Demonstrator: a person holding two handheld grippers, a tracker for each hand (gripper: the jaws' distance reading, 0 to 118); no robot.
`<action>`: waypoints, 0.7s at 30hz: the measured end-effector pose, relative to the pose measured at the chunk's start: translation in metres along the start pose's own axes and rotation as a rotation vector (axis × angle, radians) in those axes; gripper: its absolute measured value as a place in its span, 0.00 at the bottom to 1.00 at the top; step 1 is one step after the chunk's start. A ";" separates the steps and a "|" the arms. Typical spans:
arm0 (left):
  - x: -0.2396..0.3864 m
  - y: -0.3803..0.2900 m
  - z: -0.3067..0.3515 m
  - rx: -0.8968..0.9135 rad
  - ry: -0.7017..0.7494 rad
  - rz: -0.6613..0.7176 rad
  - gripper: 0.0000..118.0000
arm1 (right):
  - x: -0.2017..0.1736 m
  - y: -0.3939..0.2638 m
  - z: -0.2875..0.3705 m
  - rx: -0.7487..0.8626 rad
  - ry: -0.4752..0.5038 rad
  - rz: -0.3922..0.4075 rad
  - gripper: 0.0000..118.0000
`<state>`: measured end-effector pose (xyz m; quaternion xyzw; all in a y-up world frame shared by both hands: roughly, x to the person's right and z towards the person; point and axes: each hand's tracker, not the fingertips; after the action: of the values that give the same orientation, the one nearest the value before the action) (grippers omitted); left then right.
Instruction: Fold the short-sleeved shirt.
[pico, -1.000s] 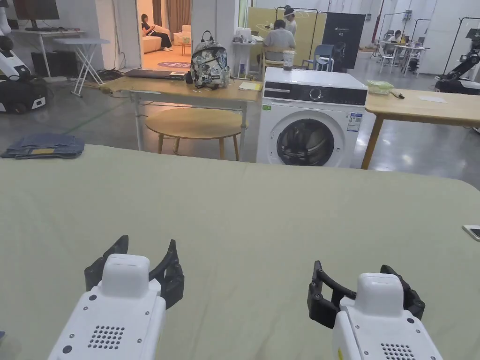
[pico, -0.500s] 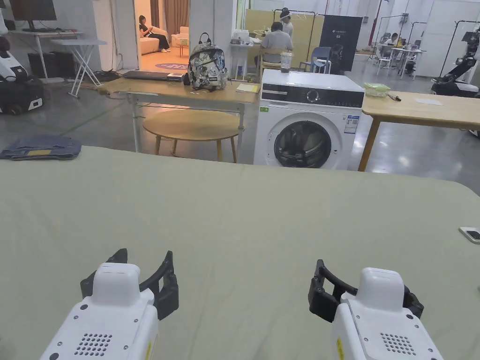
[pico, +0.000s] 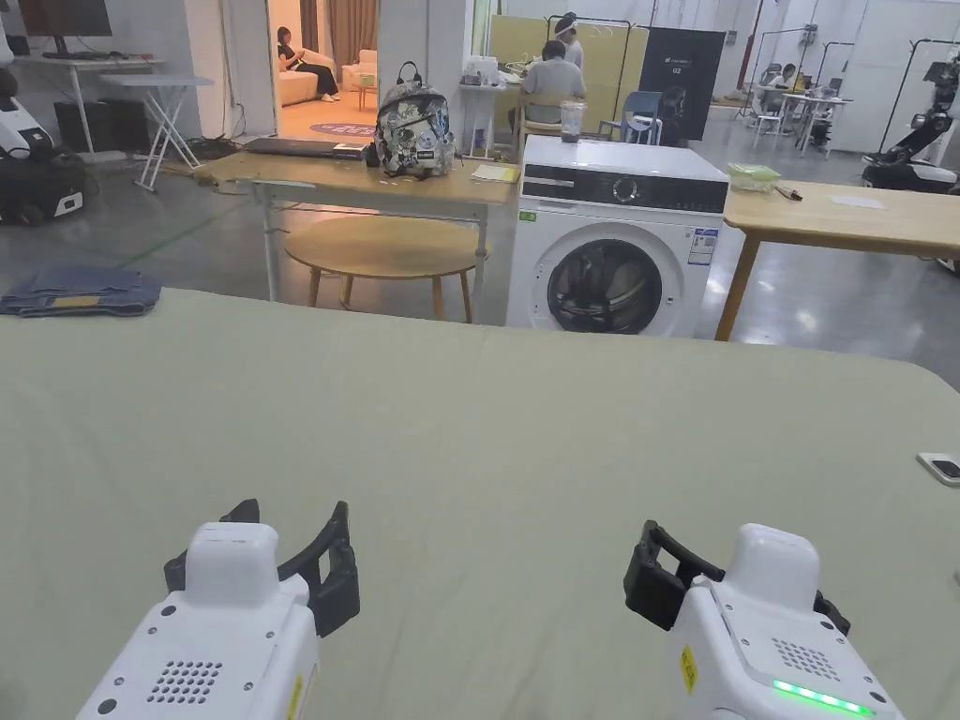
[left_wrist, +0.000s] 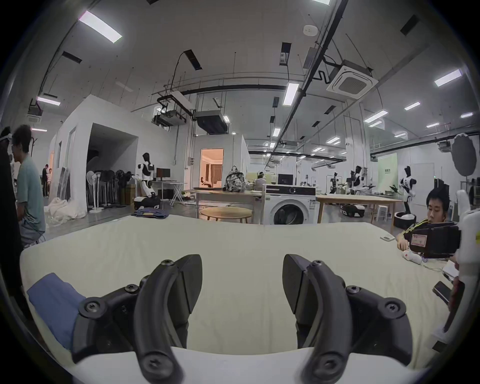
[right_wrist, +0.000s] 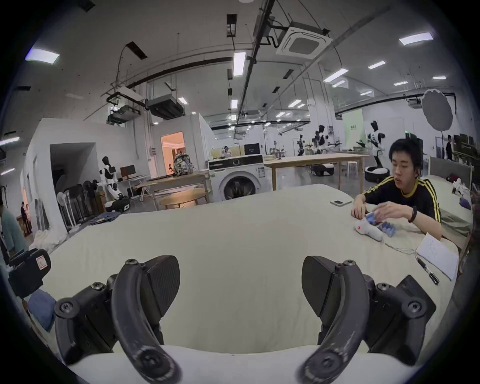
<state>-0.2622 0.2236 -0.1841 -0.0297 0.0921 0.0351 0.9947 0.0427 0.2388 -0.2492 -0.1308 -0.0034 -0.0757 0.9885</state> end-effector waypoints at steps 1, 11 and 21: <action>-0.001 0.000 0.000 0.000 -0.004 0.006 0.54 | 0.000 0.001 0.000 0.000 0.003 -0.004 0.83; -0.002 0.005 -0.005 0.004 -0.009 -0.003 0.54 | -0.014 0.001 -0.002 0.003 -0.066 0.080 0.83; -0.006 0.009 -0.005 0.030 -0.002 -0.088 0.54 | -0.011 0.000 -0.007 0.007 -0.101 0.091 0.83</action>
<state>-0.2692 0.2324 -0.1884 -0.0188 0.0902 -0.0099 0.9957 0.0317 0.2389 -0.2565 -0.1312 -0.0477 -0.0238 0.9899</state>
